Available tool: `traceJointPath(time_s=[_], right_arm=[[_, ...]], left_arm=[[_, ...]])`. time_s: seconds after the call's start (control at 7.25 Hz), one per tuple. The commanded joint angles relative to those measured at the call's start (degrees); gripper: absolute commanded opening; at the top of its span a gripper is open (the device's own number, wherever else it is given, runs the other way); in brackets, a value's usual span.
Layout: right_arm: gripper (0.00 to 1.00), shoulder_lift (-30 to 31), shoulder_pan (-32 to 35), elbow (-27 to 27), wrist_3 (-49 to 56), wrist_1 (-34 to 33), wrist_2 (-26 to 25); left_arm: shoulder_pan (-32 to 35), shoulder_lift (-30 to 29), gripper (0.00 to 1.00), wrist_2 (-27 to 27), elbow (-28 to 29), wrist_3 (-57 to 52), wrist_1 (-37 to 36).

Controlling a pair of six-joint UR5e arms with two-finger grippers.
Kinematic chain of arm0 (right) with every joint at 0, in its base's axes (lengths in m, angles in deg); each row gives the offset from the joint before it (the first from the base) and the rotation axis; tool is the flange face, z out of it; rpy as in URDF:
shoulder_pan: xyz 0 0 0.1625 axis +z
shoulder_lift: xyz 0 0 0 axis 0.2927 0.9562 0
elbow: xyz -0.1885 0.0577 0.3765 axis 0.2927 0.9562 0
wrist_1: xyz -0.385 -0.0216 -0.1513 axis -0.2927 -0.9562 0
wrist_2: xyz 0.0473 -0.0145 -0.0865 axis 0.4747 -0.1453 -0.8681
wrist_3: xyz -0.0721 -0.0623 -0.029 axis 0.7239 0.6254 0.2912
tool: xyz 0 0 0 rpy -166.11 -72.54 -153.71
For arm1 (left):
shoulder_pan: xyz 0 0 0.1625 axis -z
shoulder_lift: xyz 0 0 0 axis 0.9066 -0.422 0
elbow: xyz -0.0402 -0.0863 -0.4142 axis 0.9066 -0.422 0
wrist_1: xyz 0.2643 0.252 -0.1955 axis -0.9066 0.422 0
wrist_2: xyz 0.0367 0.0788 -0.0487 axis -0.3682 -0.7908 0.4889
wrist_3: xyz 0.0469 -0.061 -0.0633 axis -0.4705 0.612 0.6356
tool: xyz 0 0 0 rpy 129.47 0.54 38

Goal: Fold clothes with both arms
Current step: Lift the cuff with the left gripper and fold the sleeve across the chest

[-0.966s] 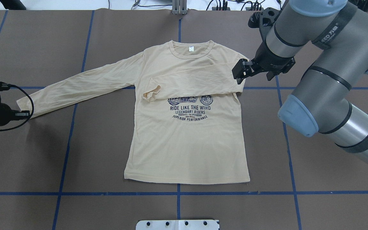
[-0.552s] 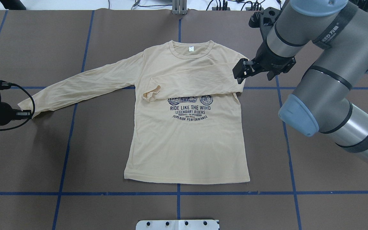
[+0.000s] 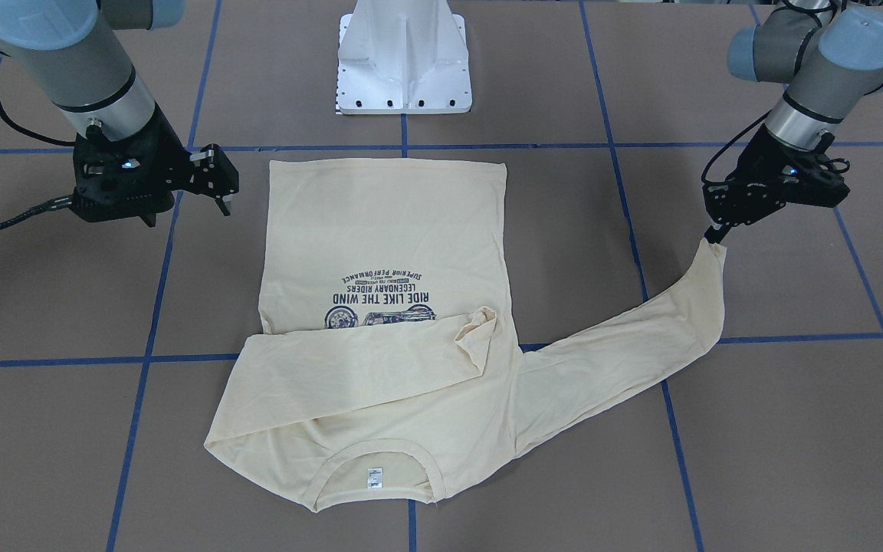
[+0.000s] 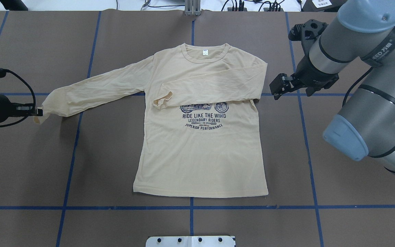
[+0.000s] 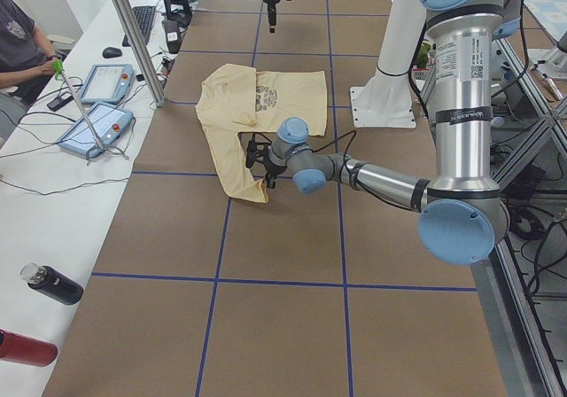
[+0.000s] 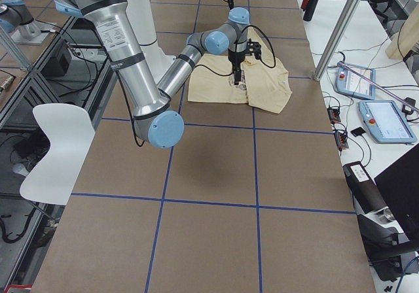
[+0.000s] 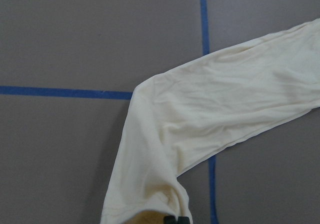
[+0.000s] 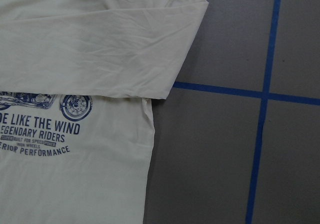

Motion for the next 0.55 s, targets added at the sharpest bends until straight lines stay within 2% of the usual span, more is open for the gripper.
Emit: traceJointPath(time_s=[0.0,0.41], right_arm=[[1.0,5.1,0.7,-1.9,0.0,-0.3,-0.1],[1.0,13.8,0.9,-6.4,0.1,-0.4,-0.3]], left_arm=[[6.5,-8.7,0.0,8.4,-0.8,2.4,-5.7],[7.3,-31.5,0.0,9.7,-0.6,11.9,-26.4]])
